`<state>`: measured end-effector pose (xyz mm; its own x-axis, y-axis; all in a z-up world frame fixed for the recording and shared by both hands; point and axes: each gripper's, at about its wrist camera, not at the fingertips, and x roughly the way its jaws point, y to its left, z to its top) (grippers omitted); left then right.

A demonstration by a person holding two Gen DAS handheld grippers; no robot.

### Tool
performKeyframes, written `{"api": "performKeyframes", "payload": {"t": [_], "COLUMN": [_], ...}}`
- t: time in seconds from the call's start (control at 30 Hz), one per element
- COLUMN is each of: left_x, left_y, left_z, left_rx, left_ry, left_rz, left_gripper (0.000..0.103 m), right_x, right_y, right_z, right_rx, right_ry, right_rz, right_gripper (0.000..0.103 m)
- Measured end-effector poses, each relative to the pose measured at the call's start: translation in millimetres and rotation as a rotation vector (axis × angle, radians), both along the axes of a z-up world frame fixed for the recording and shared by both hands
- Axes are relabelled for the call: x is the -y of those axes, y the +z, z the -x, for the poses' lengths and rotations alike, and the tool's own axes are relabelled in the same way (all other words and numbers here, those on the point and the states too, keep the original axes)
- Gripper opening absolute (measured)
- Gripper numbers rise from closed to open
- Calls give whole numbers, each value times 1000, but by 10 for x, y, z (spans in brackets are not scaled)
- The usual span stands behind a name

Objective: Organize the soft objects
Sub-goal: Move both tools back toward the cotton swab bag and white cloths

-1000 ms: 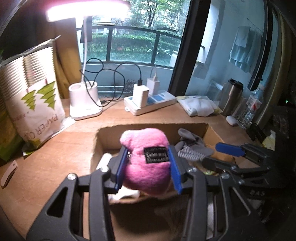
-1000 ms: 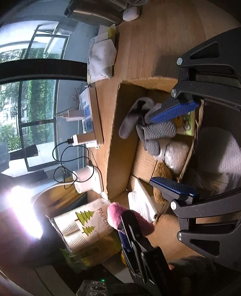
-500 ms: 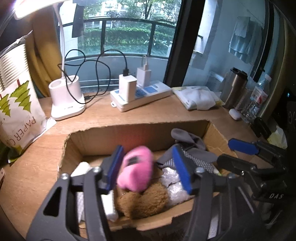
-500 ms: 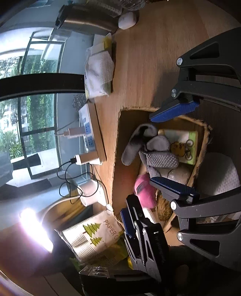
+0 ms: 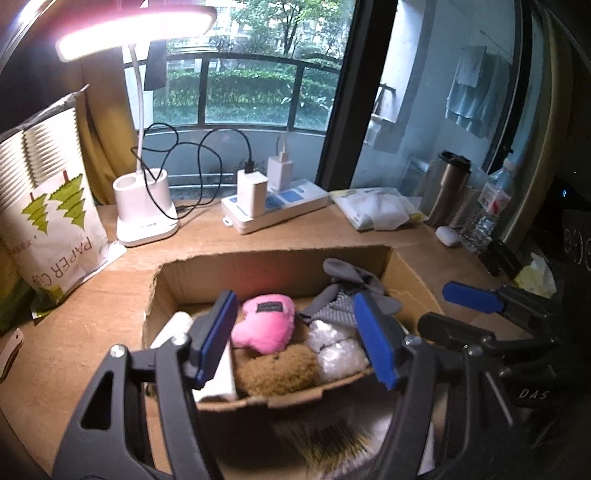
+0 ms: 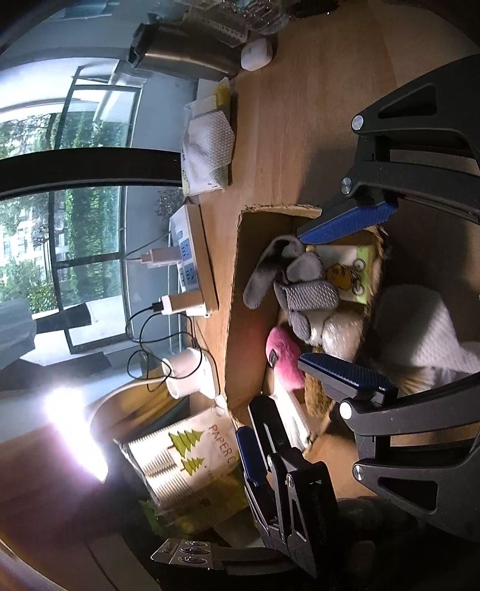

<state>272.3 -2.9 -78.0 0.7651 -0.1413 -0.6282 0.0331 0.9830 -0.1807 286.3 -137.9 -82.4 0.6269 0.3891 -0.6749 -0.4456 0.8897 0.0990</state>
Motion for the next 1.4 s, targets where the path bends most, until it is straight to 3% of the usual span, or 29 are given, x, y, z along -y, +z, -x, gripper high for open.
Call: {"api": "performKeyframes", "payload": {"t": [0.53,1.23,1.4], "left_x": [80,208,249], "left_y": [3,-404,-485], "left_z": [575,847,775], "left_rx": [24,-74,-108], "left_ry": [-32,-40,-35], "left_rz": [15,9,2], "left_gripper": [67,71,75], "right_x": [-13,25,-13], "right_y": [-20,-558,-712], "right_z": [542,740,680], "right_rx": [9,-84,-118], "right_ry": [-15,-7,25], "right_rz": [25,25,29], "right_gripper": [65,65,52]}}
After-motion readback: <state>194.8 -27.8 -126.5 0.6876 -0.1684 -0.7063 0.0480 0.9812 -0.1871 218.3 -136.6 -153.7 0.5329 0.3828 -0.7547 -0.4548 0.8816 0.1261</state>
